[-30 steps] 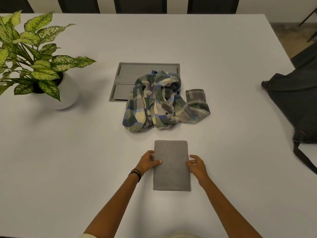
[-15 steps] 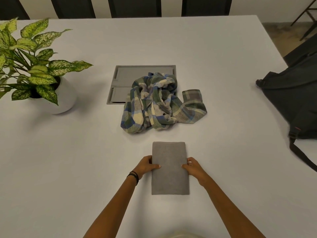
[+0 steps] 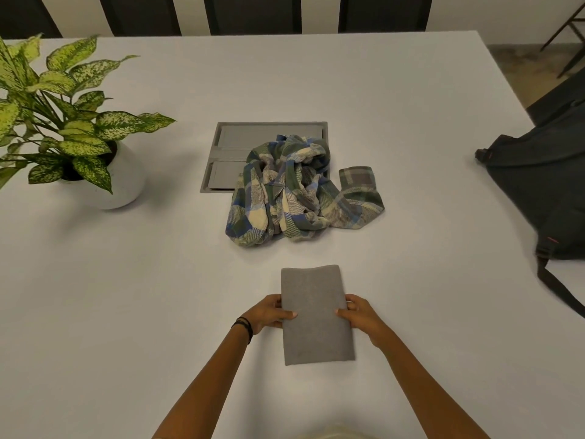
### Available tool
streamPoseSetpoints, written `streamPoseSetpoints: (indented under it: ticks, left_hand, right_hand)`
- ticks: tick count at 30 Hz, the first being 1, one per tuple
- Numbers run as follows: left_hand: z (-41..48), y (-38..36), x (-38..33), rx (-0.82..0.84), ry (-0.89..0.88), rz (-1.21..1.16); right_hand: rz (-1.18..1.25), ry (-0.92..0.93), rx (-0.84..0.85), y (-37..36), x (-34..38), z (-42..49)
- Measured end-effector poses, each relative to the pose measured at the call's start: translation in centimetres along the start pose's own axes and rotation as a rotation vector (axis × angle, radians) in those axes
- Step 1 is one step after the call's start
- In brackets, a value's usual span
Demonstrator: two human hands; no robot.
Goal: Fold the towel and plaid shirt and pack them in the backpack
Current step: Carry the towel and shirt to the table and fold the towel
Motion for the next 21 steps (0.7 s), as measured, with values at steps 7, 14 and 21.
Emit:
streamPoseSetpoints:
  ticks: [7,14,21]
  left_hand:
    - [0.1,0.7,-0.5,-0.071,-0.061,-0.030]
    - [0.0,0.5,-1.3,-0.048,-0.064,-0.034]
    - [0.0,-0.4,-1.6,-0.007,-0.057,-0.039]
  right_hand:
    - [0.031,0.045,-0.035,0.9,0.8,0.2]
    - [0.042,0.103,-0.050,1.3,1.8,0.1]
    - [0.087,0.103,-0.007,1.3,2.4,-0.2]
Point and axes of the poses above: each hand's wrist, its own z-axis towards the middle knuckle, its own y-axis out of the back of the hand, x = y × z, the point moved 10 cm from there along z, towards the middle knuckle, and after that the axes turned 11 degrees about z, right-handed, at the moved point
